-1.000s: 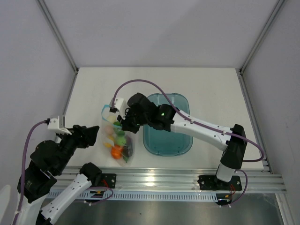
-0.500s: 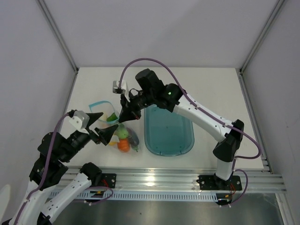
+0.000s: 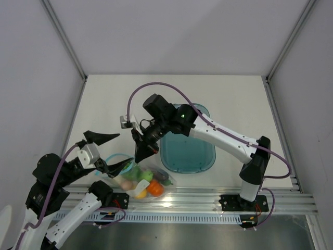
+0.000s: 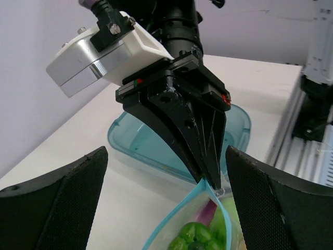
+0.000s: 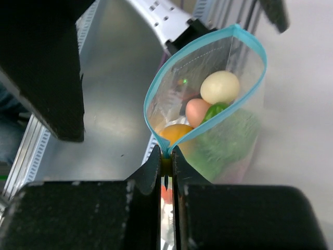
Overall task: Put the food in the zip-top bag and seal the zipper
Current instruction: Adjust the zipper food storage bag at the center of the board.
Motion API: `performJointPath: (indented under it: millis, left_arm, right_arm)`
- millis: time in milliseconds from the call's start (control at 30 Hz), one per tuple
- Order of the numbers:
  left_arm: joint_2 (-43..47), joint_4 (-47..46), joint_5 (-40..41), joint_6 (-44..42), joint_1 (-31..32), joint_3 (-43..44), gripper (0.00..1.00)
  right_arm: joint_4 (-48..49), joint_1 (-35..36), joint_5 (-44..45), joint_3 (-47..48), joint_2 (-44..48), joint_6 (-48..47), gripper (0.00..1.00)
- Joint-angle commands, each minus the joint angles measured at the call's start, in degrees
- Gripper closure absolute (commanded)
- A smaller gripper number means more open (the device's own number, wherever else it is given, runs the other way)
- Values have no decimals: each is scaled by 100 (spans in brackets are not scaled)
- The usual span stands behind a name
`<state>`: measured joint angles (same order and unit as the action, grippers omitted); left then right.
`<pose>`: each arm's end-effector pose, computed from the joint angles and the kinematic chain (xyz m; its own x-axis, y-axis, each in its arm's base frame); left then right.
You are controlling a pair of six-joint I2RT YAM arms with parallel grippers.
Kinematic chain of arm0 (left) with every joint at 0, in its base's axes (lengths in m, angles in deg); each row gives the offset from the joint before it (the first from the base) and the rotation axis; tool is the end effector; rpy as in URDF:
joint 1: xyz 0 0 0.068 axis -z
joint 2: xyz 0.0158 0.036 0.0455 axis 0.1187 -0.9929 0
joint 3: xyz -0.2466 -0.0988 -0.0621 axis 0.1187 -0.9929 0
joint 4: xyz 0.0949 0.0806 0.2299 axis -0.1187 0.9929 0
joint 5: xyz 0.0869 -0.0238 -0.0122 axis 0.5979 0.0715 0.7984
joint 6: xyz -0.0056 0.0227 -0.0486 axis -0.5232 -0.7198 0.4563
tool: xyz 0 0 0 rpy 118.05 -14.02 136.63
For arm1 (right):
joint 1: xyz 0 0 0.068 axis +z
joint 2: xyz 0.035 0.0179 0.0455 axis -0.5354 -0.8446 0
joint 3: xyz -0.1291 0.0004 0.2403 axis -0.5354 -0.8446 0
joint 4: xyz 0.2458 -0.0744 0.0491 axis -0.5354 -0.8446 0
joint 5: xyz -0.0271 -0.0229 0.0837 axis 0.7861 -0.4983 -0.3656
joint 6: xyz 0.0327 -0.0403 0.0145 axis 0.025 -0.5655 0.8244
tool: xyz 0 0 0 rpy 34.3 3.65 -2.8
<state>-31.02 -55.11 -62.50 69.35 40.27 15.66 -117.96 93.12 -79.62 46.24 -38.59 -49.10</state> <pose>0.0226 -0.0310 0.3918 0.1850 0.0757 -0.9798 0.8008 0.5663 0.1950 0.1685 0.3581 0.3872 -0.0960 -0.5045 -0.8580 -0.8814 -0.3576 0.3088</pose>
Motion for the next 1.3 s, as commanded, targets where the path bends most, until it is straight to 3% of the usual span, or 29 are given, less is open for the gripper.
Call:
performJointPath:
  millis: [0,333,633,867,1000,1267]
  left_arm:
    - [27,306,-1029,-259,-32,236,5]
    - [-438,500,-2392,66,-32,139,6]
    - [-772,359,-2851,268,-23,16,8]
    - [-948,605,-2650,268,-23,-36,26]
    - [-1054,886,-2001,347,-32,-1,39]
    - [-1264,1185,-1480,567,-32,139,58]
  right_arm:
    - [64,95,-174,-149,710,28,100]
    - [-59,235,134,-448,1194,55,100]
    - [-129,235,196,-431,1220,11,100]
    - [-155,218,362,-396,1282,-16,100]
    - [-243,200,441,-378,1291,-51,100]
    - [-270,148,486,-440,1361,-33,100]
